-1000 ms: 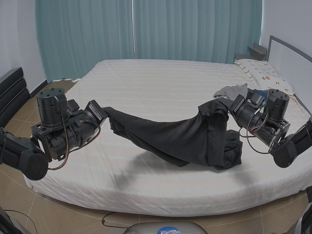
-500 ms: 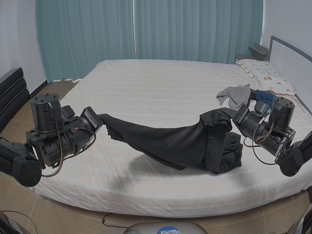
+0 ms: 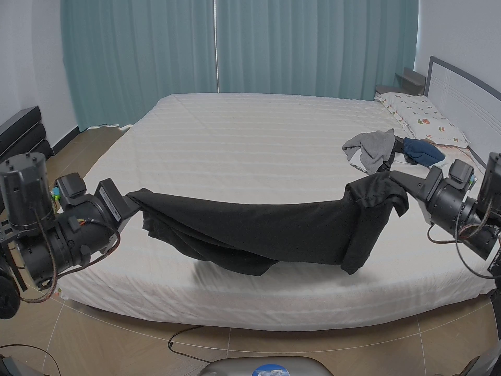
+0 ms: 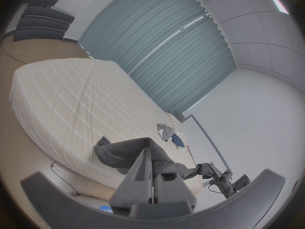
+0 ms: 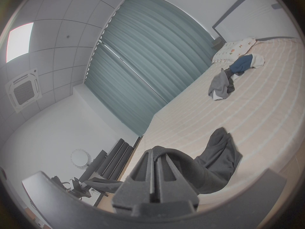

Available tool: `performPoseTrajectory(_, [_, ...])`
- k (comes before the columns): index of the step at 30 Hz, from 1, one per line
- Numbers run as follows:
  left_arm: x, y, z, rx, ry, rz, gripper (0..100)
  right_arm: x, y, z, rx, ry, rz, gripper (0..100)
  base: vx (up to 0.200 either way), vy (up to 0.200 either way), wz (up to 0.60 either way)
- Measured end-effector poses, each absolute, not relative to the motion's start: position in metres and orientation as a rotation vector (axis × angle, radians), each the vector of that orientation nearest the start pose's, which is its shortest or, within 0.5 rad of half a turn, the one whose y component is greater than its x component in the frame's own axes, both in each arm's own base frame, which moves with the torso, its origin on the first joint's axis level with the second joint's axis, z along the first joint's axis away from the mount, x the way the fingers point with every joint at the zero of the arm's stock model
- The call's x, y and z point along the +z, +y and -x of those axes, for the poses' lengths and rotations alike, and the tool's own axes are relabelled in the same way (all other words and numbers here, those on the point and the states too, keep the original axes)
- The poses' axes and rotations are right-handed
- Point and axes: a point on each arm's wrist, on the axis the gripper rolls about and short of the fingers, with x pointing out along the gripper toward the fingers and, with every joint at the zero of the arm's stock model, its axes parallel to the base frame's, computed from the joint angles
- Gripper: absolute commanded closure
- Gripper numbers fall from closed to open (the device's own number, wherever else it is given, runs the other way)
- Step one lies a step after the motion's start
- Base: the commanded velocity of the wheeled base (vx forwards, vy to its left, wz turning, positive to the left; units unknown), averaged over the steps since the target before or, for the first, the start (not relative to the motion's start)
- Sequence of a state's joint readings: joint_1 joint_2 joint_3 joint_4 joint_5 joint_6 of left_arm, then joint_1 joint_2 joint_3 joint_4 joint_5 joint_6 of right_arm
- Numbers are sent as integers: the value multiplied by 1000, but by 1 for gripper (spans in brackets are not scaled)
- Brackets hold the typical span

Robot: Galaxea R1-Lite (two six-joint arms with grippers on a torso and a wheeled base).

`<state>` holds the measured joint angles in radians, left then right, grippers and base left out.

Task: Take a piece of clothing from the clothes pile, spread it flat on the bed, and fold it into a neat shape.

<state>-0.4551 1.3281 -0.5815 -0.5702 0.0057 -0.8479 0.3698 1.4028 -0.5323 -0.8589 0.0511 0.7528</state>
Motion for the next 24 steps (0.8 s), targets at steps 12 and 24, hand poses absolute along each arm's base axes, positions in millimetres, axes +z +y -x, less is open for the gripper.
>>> performPoseTrajectory(12, [283,-79,-181,-366,214,798,100,340,55,-182,446,-122,-736,100,0,0,0])
performPoseTrajectory(24, [290,-80,-273,-235,261,807,100,351,60,-283,352,-77,-717,100,83,0,0])
